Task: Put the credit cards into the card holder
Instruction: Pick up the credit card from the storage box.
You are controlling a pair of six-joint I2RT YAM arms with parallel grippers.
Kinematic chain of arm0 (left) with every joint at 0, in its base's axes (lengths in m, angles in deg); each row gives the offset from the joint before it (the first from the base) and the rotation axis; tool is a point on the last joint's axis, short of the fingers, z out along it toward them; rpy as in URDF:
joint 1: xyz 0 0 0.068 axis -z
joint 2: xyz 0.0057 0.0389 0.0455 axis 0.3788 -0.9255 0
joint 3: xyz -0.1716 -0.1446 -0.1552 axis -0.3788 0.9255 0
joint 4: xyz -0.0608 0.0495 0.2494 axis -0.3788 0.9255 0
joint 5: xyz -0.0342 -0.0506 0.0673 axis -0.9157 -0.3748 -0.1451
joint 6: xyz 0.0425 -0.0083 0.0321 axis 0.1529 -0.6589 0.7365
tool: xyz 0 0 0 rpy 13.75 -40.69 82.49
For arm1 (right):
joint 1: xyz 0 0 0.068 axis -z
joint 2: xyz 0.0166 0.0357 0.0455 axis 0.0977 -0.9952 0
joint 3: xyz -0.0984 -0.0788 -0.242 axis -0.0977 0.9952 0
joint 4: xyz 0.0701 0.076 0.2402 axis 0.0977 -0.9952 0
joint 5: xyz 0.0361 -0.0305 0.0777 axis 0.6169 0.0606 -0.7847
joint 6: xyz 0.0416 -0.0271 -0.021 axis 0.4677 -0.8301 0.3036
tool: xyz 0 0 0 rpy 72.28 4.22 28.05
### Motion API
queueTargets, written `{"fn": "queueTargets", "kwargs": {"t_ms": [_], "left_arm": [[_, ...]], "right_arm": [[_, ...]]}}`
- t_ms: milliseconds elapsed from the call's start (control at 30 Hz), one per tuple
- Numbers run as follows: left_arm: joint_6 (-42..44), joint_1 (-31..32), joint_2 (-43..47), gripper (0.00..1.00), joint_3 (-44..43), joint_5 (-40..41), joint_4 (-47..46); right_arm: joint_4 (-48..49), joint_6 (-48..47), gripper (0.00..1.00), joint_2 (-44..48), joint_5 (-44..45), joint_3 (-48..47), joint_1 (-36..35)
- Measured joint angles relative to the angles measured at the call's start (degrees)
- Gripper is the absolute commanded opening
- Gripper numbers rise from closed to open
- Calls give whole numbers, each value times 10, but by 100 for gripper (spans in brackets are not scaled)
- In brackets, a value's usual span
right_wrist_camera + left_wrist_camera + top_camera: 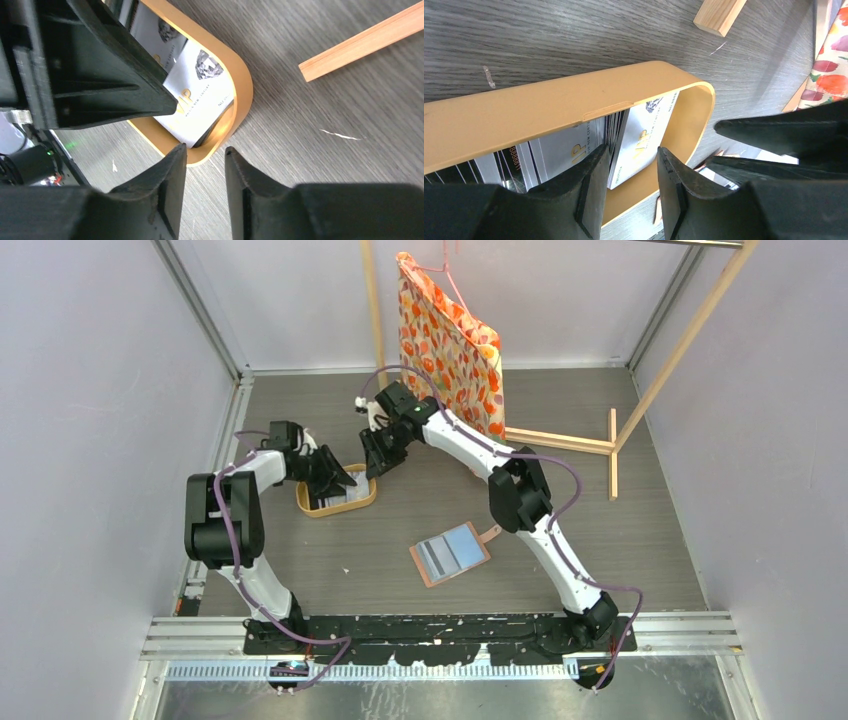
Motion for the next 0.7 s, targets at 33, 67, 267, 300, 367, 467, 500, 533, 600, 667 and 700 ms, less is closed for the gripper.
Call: {"fn": "queueTargets", "kwargs": {"t_ms": [33,67,267,300,367,467,500,533,600,667,700], "left_arm": [[0,-1,0,41,0,-2,-1],[0,-2,0,42,0,-3,-1],[-2,-4,0,41,2,-12,-9],[-3,-4,0,41,2,-14,-11],[-3,-4,0,41,3,-15,-13],[-4,-4,0,41,4,-17,-15],[-5,-4,0,41,5,-18,-16],[-5,-5,0,41,5,-19,-17],[-5,-5,0,41,5,-20,-18],[-6,-5,0,41,6,-21,-19],[-7,-5,0,40,7,-22,-21]], "right_arm": [[-2,-4,23,3,2,-5,1],[-5,-6,18,6,5,-10,1],[-7,-9,7,16,20,-37,-3],[-7,-9,6,16,23,-38,-6],[-8,-9,4,16,35,-41,-13],[-12,-8,3,15,67,-47,-30],[-12,-8,3,14,80,-49,-36],[-11,-8,3,12,94,-51,-41],[-11,-8,3,7,122,-57,-51],[-11,-8,2,-1,150,-59,-60],[-11,-9,2,-5,161,-60,-63]]}}
